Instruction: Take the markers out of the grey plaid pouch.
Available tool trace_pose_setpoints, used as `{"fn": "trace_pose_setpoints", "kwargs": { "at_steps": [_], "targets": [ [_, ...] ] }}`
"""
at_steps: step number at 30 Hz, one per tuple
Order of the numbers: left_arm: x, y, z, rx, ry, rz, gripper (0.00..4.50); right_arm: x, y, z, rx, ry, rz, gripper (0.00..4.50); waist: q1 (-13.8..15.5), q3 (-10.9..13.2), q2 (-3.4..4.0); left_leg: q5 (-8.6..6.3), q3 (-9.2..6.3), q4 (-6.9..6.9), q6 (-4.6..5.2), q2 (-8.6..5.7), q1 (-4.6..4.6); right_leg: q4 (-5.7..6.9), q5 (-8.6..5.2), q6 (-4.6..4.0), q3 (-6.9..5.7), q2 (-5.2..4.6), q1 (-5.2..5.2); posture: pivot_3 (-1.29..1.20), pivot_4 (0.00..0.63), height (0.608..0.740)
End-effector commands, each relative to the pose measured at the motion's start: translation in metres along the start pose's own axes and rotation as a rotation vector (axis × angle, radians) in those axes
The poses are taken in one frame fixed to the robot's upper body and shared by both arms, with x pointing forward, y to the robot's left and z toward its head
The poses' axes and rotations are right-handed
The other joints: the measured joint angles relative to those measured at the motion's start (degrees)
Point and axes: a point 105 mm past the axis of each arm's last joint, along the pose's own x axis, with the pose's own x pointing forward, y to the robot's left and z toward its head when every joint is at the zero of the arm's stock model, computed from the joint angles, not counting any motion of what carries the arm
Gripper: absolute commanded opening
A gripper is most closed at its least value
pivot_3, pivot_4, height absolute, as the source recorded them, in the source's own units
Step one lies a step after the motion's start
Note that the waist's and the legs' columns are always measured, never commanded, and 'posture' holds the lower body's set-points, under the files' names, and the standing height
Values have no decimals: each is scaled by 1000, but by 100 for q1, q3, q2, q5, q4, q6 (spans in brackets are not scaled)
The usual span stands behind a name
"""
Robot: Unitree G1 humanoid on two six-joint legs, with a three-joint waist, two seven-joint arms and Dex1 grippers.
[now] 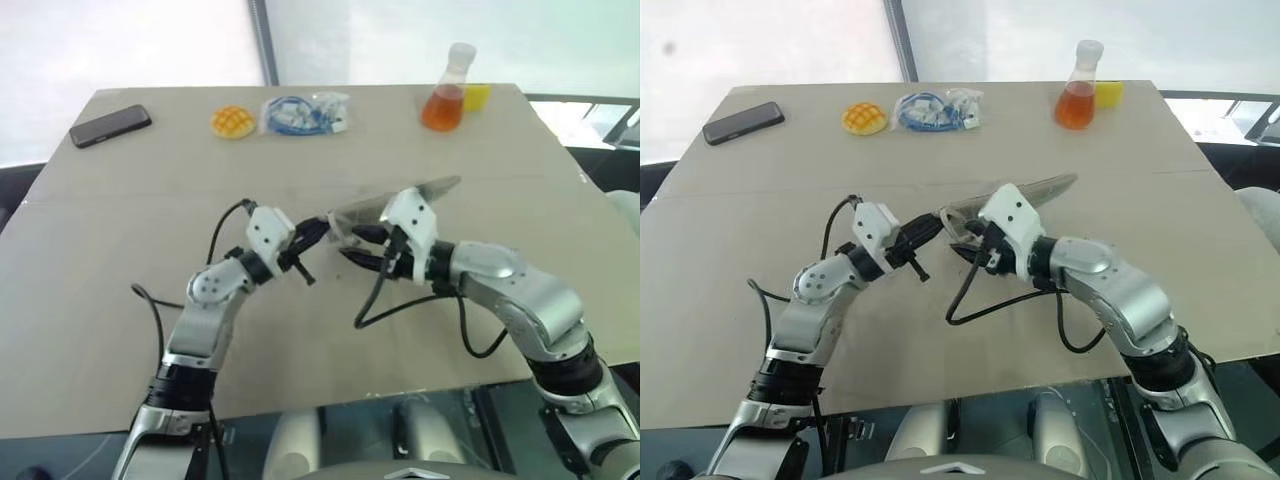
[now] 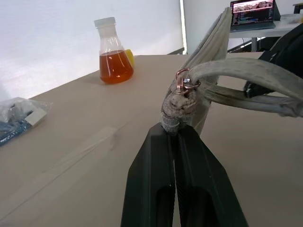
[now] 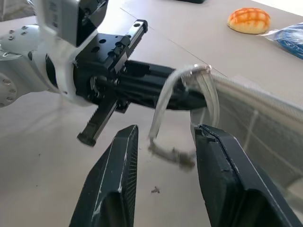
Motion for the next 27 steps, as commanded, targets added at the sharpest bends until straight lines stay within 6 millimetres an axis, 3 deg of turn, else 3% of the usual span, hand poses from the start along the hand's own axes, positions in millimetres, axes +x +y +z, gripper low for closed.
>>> {"fn": "trace_pose_setpoints", "kwargs": {
  "at_steps": [1,3,8,11,13,15,18,21,25,27],
  "targets": [
    [4,-3,17,50,-65,-9,0,2,-4,9,-52,-28,-10,544,1,0,0,0,0,0,0,0,0,0,0,0,0,0,0,0,150,740],
    [4,-2,16,49,-66,-9,0,1,-7,10,-57,-30,-23,91,-1,0,0,0,0,0,0,0,0,0,-4,-7,0,0,0,0,150,740],
    [-3,2,13,49,-54,-1,0,-26,-38,19,-61,-57,-188,91,15,0,1,0,0,1,0,0,0,-1,-9,-16,1,0,-1,0,150,740],
    [-13,6,9,50,-32,4,0,-68,-79,20,-58,-38,-419,91,36,1,1,0,1,0,-1,0,-2,-5,-9,-16,1,-1,-1,0,150,740],
    [-21,10,4,56,-6,14,0,-109,-108,10,-44,42,-604,91,58,1,2,-1,2,-3,-1,0,-3,-6,-11,-19,2,0,-3,0,150,740],
    [-25,13,1,66,10,24,0,-137,-120,1,-34,118,-704,91,102,2,2,-1,3,-6,-1,0,-5,-7,-12,-20,2,-1,-7,0,150,740],
    [-24,13,2,65,1,22,0,-145,-118,1,-29,140,-712,91,93,1,8,0,8,-12,-1,1,0,-8,-13,-22,6,-2,-11,0,150,740],
    [-20,11,4,61,-12,15,0,-136,-107,-4,-55,183,-648,91,70,2,10,0,16,-14,-1,4,6,-7,-13,-22,18,1,-13,0,150,740],
    [-17,9,6,64,-15,11,0,-126,-83,0,-67,162,-543,1282,86,2,10,-1,20,-14,0,4,1,-10,-13,-22,25,1,-16,0,150,740],
    [-16,9,6,73,-16,9,0,-128,-67,0,-77,191,-479,1282,116,2,10,-1,21,-14,0,4,-2,-12,-13,-22,26,1,-18,0,150,740]
  ]
}}
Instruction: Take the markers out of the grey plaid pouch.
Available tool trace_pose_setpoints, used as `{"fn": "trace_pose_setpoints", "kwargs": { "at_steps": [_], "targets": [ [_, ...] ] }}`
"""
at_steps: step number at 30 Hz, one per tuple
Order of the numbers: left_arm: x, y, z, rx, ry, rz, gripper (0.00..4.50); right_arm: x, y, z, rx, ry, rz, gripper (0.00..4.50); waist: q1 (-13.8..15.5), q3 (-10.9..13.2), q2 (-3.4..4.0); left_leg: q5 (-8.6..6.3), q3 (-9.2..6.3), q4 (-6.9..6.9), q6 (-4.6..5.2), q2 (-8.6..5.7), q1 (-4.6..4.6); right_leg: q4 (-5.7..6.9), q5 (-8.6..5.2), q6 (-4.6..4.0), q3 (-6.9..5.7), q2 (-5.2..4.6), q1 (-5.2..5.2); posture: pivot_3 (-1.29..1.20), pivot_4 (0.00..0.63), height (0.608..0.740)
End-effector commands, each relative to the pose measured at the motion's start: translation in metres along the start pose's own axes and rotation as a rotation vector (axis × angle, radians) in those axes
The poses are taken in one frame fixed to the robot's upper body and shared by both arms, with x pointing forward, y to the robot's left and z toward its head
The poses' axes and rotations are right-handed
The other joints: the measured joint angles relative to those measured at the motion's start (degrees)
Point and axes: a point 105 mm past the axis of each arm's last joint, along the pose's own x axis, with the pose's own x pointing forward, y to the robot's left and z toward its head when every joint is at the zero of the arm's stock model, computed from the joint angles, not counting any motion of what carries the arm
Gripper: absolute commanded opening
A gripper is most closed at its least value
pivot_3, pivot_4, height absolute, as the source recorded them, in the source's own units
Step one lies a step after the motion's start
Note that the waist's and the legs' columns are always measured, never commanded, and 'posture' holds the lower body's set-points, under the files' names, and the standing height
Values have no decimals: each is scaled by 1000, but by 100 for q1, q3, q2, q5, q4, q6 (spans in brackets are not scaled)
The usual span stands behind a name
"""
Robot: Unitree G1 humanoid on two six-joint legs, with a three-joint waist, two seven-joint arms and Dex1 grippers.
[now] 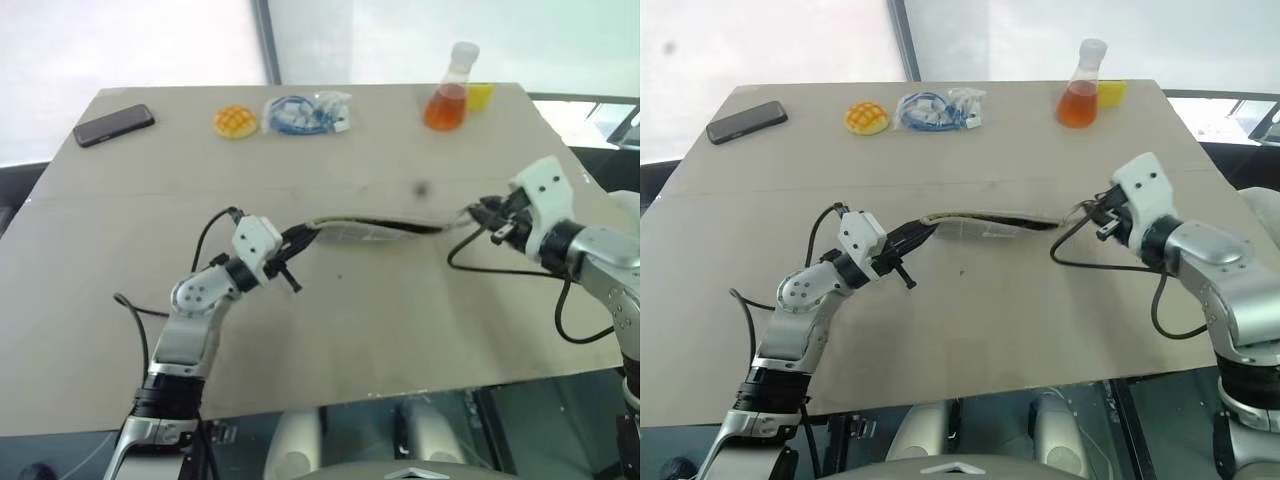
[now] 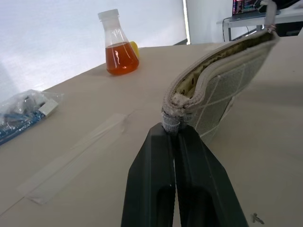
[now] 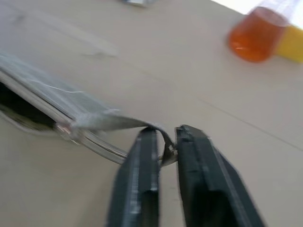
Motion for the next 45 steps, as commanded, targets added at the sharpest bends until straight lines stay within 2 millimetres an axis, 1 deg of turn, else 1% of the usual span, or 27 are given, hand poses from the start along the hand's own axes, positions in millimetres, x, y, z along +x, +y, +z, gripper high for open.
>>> {"fn": "trace_pose_setpoints", "kwargs": {
  "at_steps": [1,3,4,5,6,8,11,13,15,17,21,23,26,29,31,32,33,35,37,38,40,42,44,45],
  "targets": [
    [3,3,11,43,-34,7,0,-19,19,16,-34,-38,90,1282,32,0,0,0,0,0,0,0,0,0,0,0,0,0,0,0,150,740],
    [4,2,12,51,-33,8,0,-25,29,28,33,-104,167,631,31,0,-1,0,0,0,1,0,-2,-2,0,0,0,0,1,0,150,740],
    [4,1,13,55,-35,2,0,-25,37,36,65,-148,213,284,29,0,-1,0,0,1,1,0,-1,-2,0,0,0,0,1,0,150,740],
    [5,-1,13,59,-38,-5,0,-22,43,42,85,-179,246,75,20,0,-1,0,0,3,1,0,1,-1,0,0,1,0,2,0,150,740],
    [6,-2,14,62,-41,-11,0,-21,48,46,97,-195,265,75,6,0,-1,0,0,4,1,1,3,0,0,0,1,0,3,0,150,740],
    [8,-2,16,62,-46,-13,0,-7,61,50,110,-197,304,75,-6,0,-1,0,0,5,1,2,9,3,0,0,3,3,2,0,150,740],
    [10,-3,18,64,-54,-15,0,15,77,48,111,-171,332,75,-13,0,0,0,-1,5,1,5,9,5,1,-1,3,5,-1,0,150,740],
    [10,-3,19,63,-57,-15,0,25,83,42,104,-141,342,75,16,0,0,0,-1,4,1,5,4,4,1,-3,3,5,-2,0,150,740],
    [10,-2,20,62,-61,-9,0,35,87,29,72,-86,347,75,31,0,0,-2,-1,4,2,2,-4,-3,1,-3,4,5,-2,0,150,740],
    [9,-4,21,65,-64,-11,0,44,88,20,45,-44,338,75,28,0,-1,-3,-1,4,5,1,-8,-7,1,-2,5,5,-4,0,150,740],
    [9,-8,25,58,-76,-13,0,53,86,8,-21,9,322,75,18,1,1,-4,0,2,5,1,-5,-3,1,-1,6,7,-7,0,150,740],
    [9,-11,26,56,-81,-20,0,55,86,4,-26,14,321,75,18,1,0,-4,0,2,5,2,-3,-1,0,-1,6,8,-7,0,150,740],
    [8,-12,27,32,-86,-14,0,52,94,7,51,-5,388,75,15,1,0,-4,0,2,5,3,0,0,0,-1,7,9,-7,0,150,740],
    [7,-15,27,-7,-91,-23,0,49,98,0,31,31,425,75,29,1,0,-4,0,2,5,3,-3,-1,1,-1,8,9,-6,0,150,740],
    [5,-25,27,-125,-101,-78,0,50,100,-3,-11,57,447,75,27,1,0,-4,0,2,5,3,-5,-3,0,-1,8,9,-7,0,150,740],
    [2,-31,27,-215,-98,-116,0,51,100,-3,-34,59,453,75,13,1,0,-4,0,2,5,3,-4,-3,0,-1,8,9,-6,0,150,740],
    [-2,-37,27,-309,-94,-162,0,51,101,0,-62,57,461,75,-8,2,1,-4,1,2,4,3,-3,-3,0,-2,10,9,-6,0,150,740],
    [-11,-47,32,-486,-84,-257,0,49,103,14,-110,38,491,75,-89,8,4,-4,2,-1,5,6,-2,-1,0,-1,12,10,-10,0,150,740],
    [-19,-52,41,-615,-80,-328,0,42,102,21,-203,52,521,75,-113,13,8,-4,1,-1,5,13,1,4,0,-1,11,17,-12,0,150,740],
    [-24,-55,47,-673,-76,-367,0,40,101,24,-218,54,522,75,-116,14,7,-4,0,0,5,16,0,6,-1,0,10,19,-12,0,150,740],
    [-29,-57,53,-739,-63,-402,0,37,97,28,-238,57,517,75,-119,13,5,-4,-1,-1,4,24,5,1,-2,-1,7,21,-14,0,150,740],
    [-34,-56,57,-815,-53,-424,0,34,94,28,-291,81,509,75,-114,13,6,-5,0,-2,4,26,5,-2,-2,-1,7,24,-15,0,150,740],
    [-36,-53,57,-841,-40,-412,0,32,92,24,-356,113,503,75,-110,13,6,-5,3,-1,3,25,2,-7,-2,-1,9,22,-15,0,150,740],
    [-36,-52,53,-834,-25,-396,0,31,93,17,-404,136,510,75,-110,13,6,-5,4,-1,3,24,2,-8,-2,-2,9,22,-15,0,150,740]
  ]
}}
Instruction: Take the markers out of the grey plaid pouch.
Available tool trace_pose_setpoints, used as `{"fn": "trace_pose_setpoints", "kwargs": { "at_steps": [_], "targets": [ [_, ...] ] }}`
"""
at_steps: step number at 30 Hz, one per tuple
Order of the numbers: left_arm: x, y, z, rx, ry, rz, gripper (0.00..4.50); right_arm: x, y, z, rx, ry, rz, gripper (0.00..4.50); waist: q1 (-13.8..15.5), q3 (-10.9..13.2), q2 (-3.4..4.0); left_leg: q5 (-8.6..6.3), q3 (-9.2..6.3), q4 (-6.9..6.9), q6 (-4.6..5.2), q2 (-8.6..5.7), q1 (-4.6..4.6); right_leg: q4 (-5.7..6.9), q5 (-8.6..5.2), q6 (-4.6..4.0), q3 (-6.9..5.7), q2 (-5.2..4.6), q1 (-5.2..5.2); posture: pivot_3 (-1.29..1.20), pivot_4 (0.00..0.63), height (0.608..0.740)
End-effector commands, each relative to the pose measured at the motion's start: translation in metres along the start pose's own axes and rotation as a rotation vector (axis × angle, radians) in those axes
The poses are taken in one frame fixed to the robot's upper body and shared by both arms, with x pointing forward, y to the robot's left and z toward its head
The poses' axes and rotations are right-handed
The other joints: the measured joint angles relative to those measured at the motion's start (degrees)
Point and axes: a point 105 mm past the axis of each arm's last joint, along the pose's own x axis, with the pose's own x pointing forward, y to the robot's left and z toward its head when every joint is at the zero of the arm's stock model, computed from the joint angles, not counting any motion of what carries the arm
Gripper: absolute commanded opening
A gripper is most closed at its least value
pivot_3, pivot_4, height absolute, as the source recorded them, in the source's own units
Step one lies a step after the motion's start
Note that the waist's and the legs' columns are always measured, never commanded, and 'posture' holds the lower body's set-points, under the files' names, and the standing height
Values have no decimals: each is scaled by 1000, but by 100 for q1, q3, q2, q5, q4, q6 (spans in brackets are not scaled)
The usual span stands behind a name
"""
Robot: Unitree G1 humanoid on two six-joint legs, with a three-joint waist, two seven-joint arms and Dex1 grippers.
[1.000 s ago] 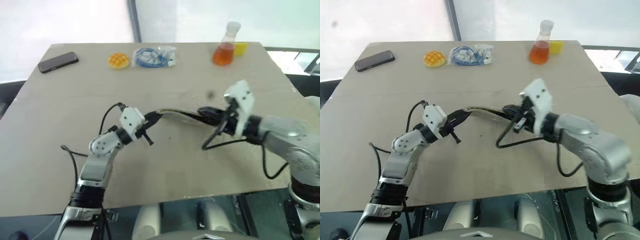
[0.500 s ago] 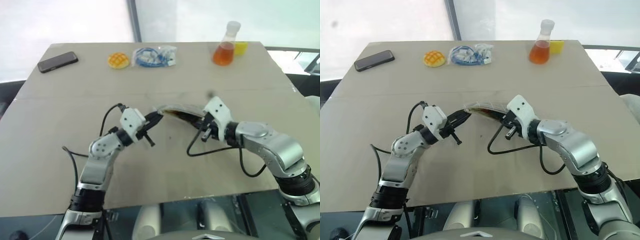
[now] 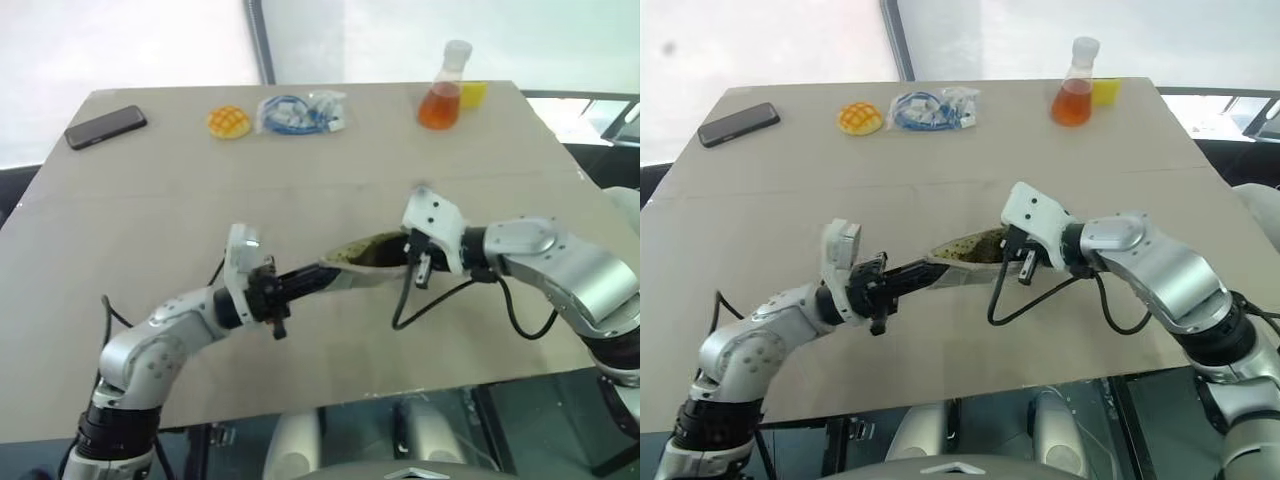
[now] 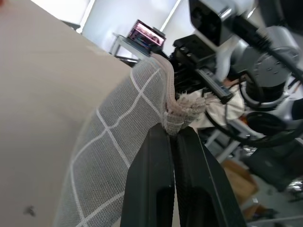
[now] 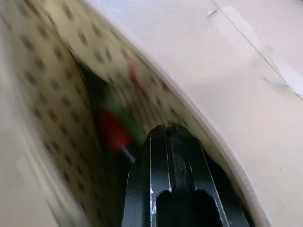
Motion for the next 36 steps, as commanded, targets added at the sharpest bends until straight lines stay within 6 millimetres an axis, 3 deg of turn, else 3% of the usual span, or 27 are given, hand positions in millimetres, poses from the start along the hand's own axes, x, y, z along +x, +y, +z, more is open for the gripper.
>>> {"fn": "trace_pose_setpoints", "kwargs": {
  "at_steps": [1,4,5,7,11,17,21,24,25,28,30,33,36],
  "targets": [
    [0,-4,5,22,-2,-3,0,-1,7,-4,-151,64,9,75,-1,0,-2,0,4,0,0,-1,0,-2,0,0,3,0,0,0,150,740],
    [1,3,-2,50,14,35,0,8,15,-20,-259,118,39,75,-8,-1,-3,0,5,-3,-1,0,3,-1,0,0,3,1,-4,0,150,740],
    [1,6,-3,63,18,46,0,10,22,-27,-280,139,71,298,-7,-1,-3,0,5,-4,-1,0,3,-1,0,0,3,3,-4,0,150,740],
    [1,8,-8,91,33,56,0,13,26,-33,-312,154,88,949,0,-1,-4,0,6,-4,-1,0,2,-2,0,0,3,3,-5,0,150,740],
    [-1,8,-16,98,51,59,0,20,18,-33,-386,160,32,2842,-4,-3,-7,0,14,-2,-2,1,1,-3,0,-1,11,2,-10,0,150,740],
    [-3,12,-21,88,58,71,0,36,-3,-21,-423,131,-69,2842,-8,-3,-7,0,14,-2,-3,5,0,-1,1,-2,9,4,-15,0,150,740],
    [0,12,-22,91,53,64,0,58,0,-35,-416,174,-47,2842,0,-5,-9,0,15,-5,-3,5,-1,-1,2,-4,9,5,-15,0,150,740],
    [2,13,-21,117,50,67,0,67,2,-53,-419,226,-32,2096,-9,-4,-8,-1,17,-7,-3,5,-1,-2,3,-4,10,5,-15,0,150,740],
    [3,16,-20,134,44,87,0,67,1,-52,-415,213,-48,1654,-7,-8,-10,-1,18,-7,-3,5,0,-1,3,-4,11,5,-15,0,150,740],
    [3,24,-17,183,37,139,0,60,-3,-42,-409,161,-90,408,3,-13,-17,0,15,-4,-4,5,4,4,3,-4,8,7,-11,0,150,740],
    [2,32,-15,249,46,188,0,46,-9,-24,-383,73,-126,299,19,-13,-16,0,15,-2,-4,5,5,4,3,-4,8,7,-10,0,150,740],
    [0,47,-6,414,58,280,0,8,-7,20,-231,-196,-110,299,52,-8,-15,0,15,0,-4,5,1,3,3,-4,9,6,-11,0,150,740],
    [-3,61,2,550,77,350,0,-20,-6,31,-91,-324,-86,299,107,-8,-13,-1,15,-7,-4,5,-1,2,4,-5,8,7,-10,0,150,740]
  ]
}}
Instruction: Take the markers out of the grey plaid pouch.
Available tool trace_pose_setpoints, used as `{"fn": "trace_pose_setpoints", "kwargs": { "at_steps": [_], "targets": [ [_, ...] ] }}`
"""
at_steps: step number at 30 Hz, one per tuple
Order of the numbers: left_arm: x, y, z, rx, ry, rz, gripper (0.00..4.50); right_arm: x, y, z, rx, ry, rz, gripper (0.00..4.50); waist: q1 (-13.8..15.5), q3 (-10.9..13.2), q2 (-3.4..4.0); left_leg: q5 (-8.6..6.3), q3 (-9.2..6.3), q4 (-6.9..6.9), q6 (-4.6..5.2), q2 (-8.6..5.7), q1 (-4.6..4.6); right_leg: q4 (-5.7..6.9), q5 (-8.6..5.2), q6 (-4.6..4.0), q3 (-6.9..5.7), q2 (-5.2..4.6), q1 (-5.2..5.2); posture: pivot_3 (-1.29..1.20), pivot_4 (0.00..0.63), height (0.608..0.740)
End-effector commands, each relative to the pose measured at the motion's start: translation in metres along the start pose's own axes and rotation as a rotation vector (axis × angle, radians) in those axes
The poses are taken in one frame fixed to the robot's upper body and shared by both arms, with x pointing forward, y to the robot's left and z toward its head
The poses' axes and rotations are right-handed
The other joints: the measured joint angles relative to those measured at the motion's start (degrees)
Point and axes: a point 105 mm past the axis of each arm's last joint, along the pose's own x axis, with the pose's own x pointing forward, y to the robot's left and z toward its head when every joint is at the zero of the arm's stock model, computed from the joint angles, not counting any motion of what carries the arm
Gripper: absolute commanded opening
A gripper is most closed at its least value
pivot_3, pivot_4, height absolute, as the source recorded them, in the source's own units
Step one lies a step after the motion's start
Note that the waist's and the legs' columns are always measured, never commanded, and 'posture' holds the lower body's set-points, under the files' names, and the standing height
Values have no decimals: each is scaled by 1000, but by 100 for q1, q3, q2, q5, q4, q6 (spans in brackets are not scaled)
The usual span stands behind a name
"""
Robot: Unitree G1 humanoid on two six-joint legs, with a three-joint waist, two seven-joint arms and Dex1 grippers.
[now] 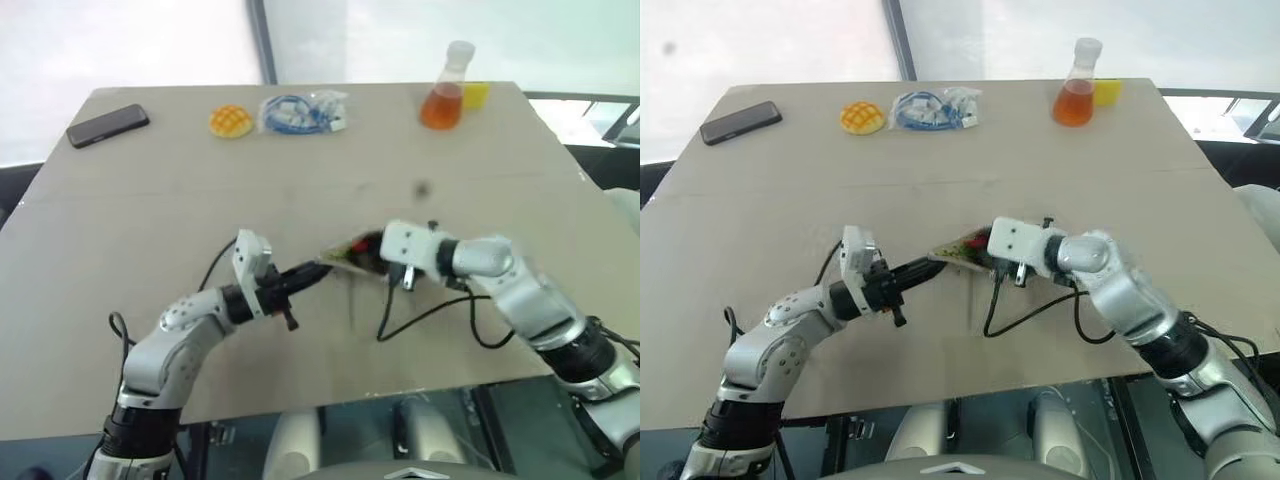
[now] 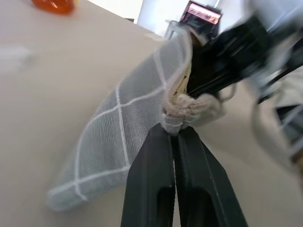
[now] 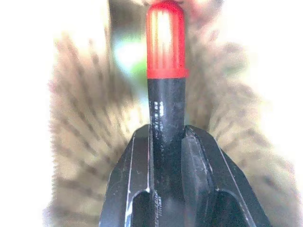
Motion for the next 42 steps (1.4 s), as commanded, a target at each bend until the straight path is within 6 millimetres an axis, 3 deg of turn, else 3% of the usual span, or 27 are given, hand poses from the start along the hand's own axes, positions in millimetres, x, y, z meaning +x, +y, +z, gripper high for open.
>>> {"fn": "trace_pose_setpoints", "kwargs": {
  "at_steps": [1,3,7,9,12,18,21,23,24,26,27,30,33,36,39,42],
  "targets": [
    [0,19,4,148,7,94,0,-34,-9,29,90,-155,-19,299,21,-2,0,-1,0,-3,-1,0,2,-1,0,0,0,0,0,0,150,740],
    [1,23,3,199,19,102,0,-48,-16,31,155,-188,-46,299,34,-2,-1,-1,1,-7,-2,1,3,-6,0,0,0,0,0,0,150,740],
    [-2,31,1,282,36,156,0,-76,-49,29,352,-283,-236,299,34,-1,1,-2,4,-7,-2,2,0,-6,1,-3,3,-1,0,0,150,740],
    [-5,34,1,323,46,182,0,-89,-73,8,468,-234,-388,299,34,-1,1,-2,4,-7,-2,4,1,-5,2,-4,3,-1,-1,0,150,740],
    [-8,31,-3,356,55,173,0,-100,-96,-47,578,-25,-576,299,33,-2,1,-2,8,-6,-3,4,2,-6,8,-13,4,-2,-5,0,150,740],
    [-9,21,0,280,2,134,0,-95,-95,-139,519,350,-619,299,20,-1,4,-1,22,-20,0,3,0,-12,8,-13,19,0,-11,0,150,740],
    [-8,15,8,244,-43,103,0,-90,-91,-161,477,427,-566,299,13,0,14,0,26,-22,0,4,1,-10,8,-10,27,5,-13,0,150,740],
    [-8,10,13,206,-66,72,0,-88,-87,-165,467,435,-524,1346,18,-3,7,0,24,-20,0,4,3,-11,8,-9,27,7,-10,0,150,740],
    [-8,7,16,186,-76,55,0,-88,-85,-166,460,439,-513,1604,33,-2,8,0,25,-18,0,4,2,-11,8,-9,28,7,-9,0,150,740],
    [-10,-2,23,70,-106,3,0,-95,-85,-158,416,432,-518,2445,39,-1,9,0,25,-14,0,4,-1,-11,8,-9,29,6,-9,0,150,740],
    [-11,-6,25,22,-116,-18,0,-100,-86,-153,389,434,-526,2445,45,1,9,-1,27,-14,0,3,0,-10,8,-9,32,7,-9,0,150,740],
    [-21,-22,29,-116,-97,-120,0,-123,-82,-92,364,257,-498,2445,40,12,23,-1,18,-18,0,4,-9,-9,6,-5,26,7,-13,0,150,740],
    [-23,-25,24,-150,-60,-138,0,-133,-65,-42,330,125,-412,1613,24,14,29,-1,19,-30,0,4,-3,-9,11,9,29,10,-18,0,150,740],
    [-19,-27,20,-164,-45,-148,0,-133,-44,-6,300,60,-306,45,28,2,6,-1,15,-31,-1,16,10,-10,-1,3,24,19,-10,0,150,740],
    [-16,-32,17,-176,-41,-167,0,-125,-25,11,286,44,-200,45,31,2,5,-2,15,-18,-3,22,11,-12,-4,5,22,18,-10,0,150,740],
    [-13,-36,13,-180,-31,-182,0,-101,-4,16,294,33,-98,45,30,1,3,-3,21,-3,-4,20,7,-12,4,-7,24,10,-10,0,150,740]
  ]
}}
